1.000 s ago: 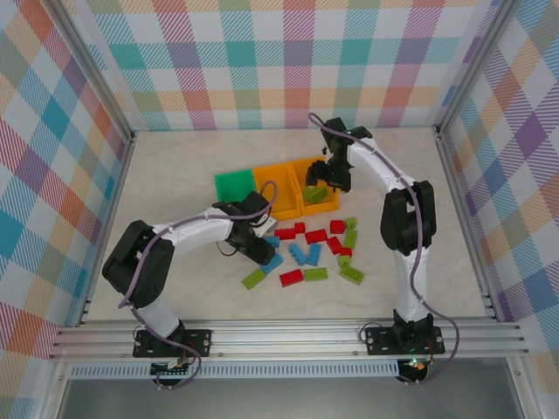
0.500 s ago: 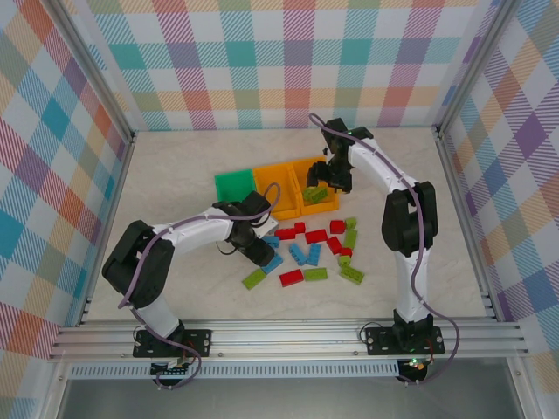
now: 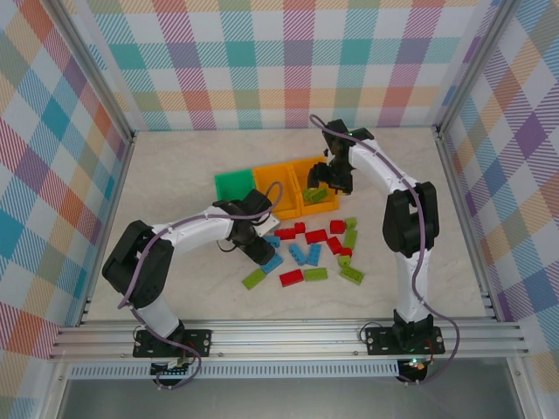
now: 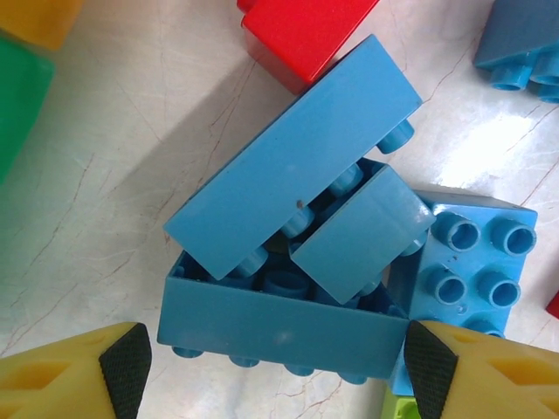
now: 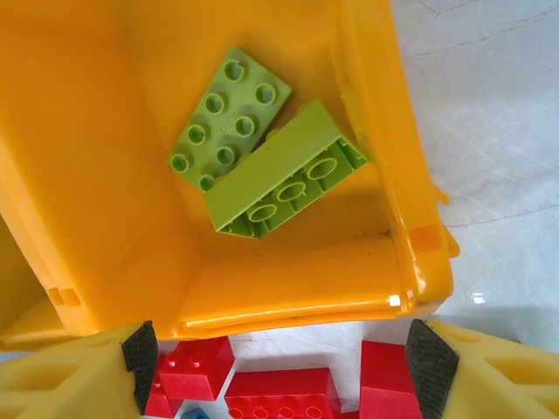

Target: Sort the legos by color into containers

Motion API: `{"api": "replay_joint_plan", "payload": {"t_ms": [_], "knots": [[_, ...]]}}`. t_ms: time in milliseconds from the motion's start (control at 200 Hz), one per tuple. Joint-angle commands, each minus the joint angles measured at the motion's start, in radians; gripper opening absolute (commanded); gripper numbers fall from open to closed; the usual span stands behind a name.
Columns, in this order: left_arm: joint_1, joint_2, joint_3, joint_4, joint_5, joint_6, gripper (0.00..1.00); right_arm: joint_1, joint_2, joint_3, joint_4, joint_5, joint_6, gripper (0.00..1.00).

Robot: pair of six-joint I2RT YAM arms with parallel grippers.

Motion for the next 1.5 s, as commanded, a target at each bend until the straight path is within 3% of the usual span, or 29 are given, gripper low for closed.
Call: {"api": "replay_joint_plan", "payload": {"t_ms": [0,515,815,1100,1495], "knots": [[-0.010,0.014,0.034,-0.027,-0.025,0.042,0.79,-0.009,-0.043,-0.009,-0.003,0.003,0.013,0.77],[0.009,0.067,0.073,-0.031,0.040,0.077,0.80,-0.016,-0.053,-0.014,-0.001,0.001,0.020,0.77],[0.016,0.066,0.058,-0.038,0.041,0.070,0.74,-0.021,-0.056,-0.019,0.002,-0.005,0.024,0.77],[0.028,0.015,0.034,-0.037,0.032,0.054,0.65,-0.023,-0.053,-0.020,0.004,-0.011,0.025,0.77],[0.045,-0.081,0.071,-0.081,0.003,0.008,0.66,-0.022,-0.067,-0.031,0.008,-0.004,0.024,0.77]]}}
